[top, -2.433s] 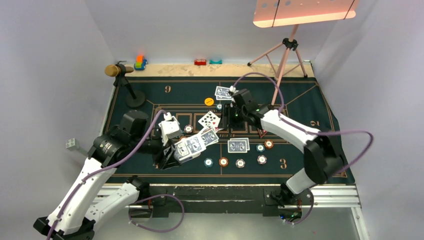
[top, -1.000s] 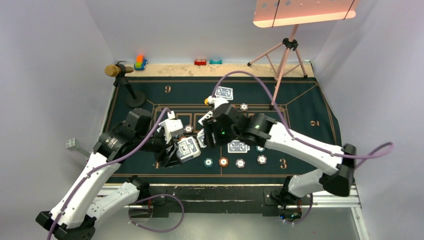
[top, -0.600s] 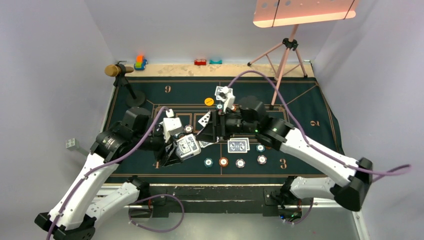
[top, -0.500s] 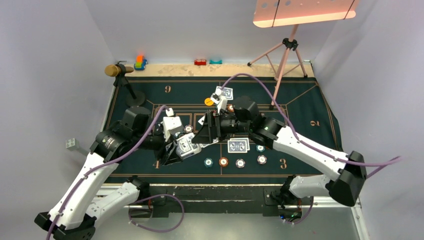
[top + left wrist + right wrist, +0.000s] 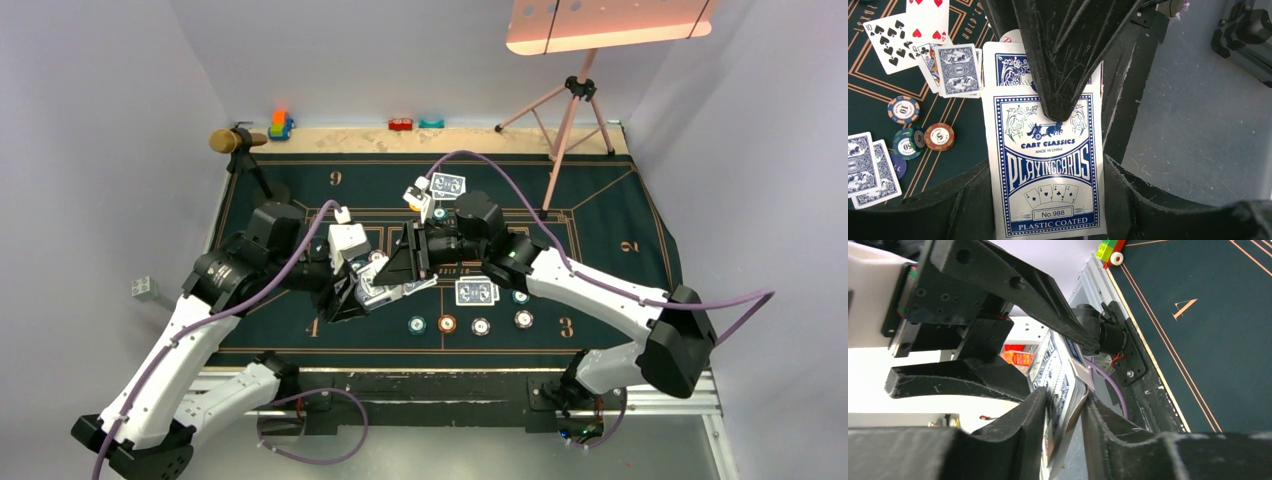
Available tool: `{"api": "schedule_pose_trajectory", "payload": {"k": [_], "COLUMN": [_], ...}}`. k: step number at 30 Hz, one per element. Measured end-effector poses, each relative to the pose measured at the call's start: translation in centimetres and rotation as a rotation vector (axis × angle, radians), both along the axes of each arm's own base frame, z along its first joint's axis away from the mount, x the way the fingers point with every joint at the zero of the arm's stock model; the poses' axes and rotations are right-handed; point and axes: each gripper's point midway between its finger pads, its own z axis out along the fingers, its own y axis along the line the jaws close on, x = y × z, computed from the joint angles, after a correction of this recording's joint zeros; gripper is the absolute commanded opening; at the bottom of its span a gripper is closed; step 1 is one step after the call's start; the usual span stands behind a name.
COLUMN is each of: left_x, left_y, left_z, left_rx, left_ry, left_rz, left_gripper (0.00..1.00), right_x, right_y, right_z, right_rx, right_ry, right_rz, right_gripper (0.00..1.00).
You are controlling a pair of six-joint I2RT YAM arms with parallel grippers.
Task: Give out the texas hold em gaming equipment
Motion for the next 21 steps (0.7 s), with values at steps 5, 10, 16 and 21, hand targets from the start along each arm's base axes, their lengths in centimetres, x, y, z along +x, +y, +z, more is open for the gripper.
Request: {"api": "schedule_pose_trajectory", "payload": {"k": [5,10,16,21], "left_x": [0.0,0.6,1.4,2.7], "left_y": [0.2,0.3,0.6,1.7], "left_z": [-0.3,-0.2,0.7,2.0], "left_rx": [0.018,0.04,0.04,0.032], "left_ry": [0.004,0.0,0.002,0.019], "left_rz": [0.003,0.018,0.073,0.177], "left_gripper": [0.66,0.99,1.0,1.0], "right_x": [0.1,0.0,-0.4,0.0], "right_y": [0.3,0.5,0.7,1.0], "right_z": [-0.8,-0.9,-2.5,-6.2], "right_rx": [-0.012,-0.009,-0.048,-0.135], "right_ry": [0.044,0.057,0.07,0.087], "right_rz": [0.001,0.005,0.038,0.048], "right_gripper": [0.17,0.16,0.15,0.16]}}
